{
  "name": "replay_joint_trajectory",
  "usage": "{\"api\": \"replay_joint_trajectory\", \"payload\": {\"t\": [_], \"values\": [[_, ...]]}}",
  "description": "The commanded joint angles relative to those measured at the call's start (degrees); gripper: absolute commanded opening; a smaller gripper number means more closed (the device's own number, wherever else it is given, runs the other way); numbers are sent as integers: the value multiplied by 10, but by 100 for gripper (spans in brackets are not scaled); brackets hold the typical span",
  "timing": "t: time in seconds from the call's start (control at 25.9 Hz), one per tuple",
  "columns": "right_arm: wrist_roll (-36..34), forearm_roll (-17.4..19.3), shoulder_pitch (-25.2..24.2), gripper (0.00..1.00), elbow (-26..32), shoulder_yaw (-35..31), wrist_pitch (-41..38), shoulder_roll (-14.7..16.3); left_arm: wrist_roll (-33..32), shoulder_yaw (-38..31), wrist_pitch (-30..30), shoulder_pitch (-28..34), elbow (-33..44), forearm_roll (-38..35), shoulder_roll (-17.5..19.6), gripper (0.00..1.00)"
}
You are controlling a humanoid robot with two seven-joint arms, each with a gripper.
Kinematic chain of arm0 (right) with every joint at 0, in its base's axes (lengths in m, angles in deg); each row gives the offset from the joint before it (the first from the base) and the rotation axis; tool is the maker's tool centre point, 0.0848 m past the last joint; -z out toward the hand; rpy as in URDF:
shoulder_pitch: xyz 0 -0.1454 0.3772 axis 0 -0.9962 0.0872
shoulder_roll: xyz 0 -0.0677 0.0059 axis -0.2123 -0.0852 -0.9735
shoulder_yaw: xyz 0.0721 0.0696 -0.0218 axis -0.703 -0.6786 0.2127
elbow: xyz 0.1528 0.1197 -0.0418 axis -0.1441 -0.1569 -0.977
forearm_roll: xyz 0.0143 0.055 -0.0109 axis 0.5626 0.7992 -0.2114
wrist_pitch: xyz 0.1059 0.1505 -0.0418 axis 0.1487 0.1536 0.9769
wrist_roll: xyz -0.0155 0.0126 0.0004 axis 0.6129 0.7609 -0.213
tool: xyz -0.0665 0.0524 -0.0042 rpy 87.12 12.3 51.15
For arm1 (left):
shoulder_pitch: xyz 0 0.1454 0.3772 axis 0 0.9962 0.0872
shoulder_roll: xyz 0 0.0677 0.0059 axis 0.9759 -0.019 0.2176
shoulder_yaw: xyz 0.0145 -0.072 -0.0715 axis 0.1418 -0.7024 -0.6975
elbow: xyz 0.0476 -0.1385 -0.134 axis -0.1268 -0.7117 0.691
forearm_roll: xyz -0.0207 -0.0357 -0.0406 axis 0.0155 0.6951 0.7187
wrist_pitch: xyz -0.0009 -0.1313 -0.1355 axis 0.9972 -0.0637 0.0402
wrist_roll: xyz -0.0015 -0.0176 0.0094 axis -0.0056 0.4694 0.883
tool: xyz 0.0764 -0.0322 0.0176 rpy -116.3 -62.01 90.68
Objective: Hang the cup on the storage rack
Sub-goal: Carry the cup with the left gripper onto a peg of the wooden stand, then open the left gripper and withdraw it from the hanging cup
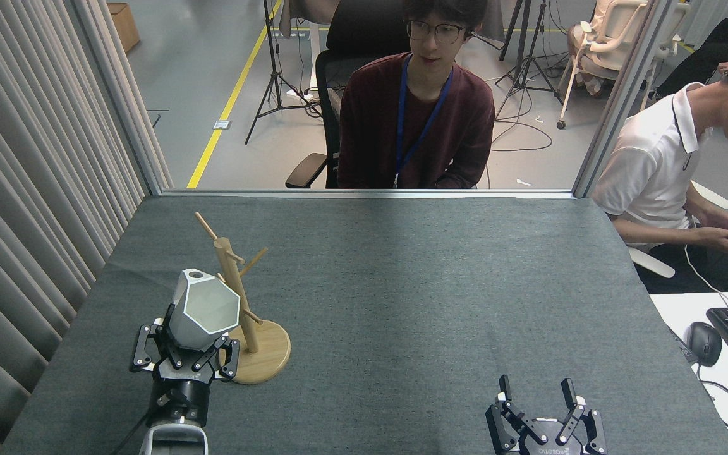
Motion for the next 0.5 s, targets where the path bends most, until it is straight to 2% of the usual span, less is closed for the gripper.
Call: {"api": "replay_joint_trajectory", "payload": {"t": [0.0, 0.19, 0.23, 0.27, 0.31, 0.39, 0.46], "values": [[-7, 1, -1, 98, 0, -9, -1, 0, -1, 3, 0, -16, -20, -10, -2, 24], [-9, 2, -3, 98, 0, -27, -5, 1, 3, 5, 0, -21, -42, -11, -1, 28], [-9, 2, -3, 98, 0, -27, -5, 1, 5, 7, 0, -18, -43, -10, -1, 33], [-9, 2, -3, 98, 0, -27, -5, 0, 5, 15, 0, -17, -44, -10, -1, 43], [-9, 2, -3, 98, 0, -27, -5, -1, 5, 25, 0, -17, -44, -10, 0, 58], [-9, 2, -3, 98, 0, -27, -5, -1, 5, 36, 0, -16, -44, -10, 0, 99], [-9, 2, -3, 98, 0, -27, -4, -1, 5, 48, -1, -15, -45, -10, 0, 100]]}}
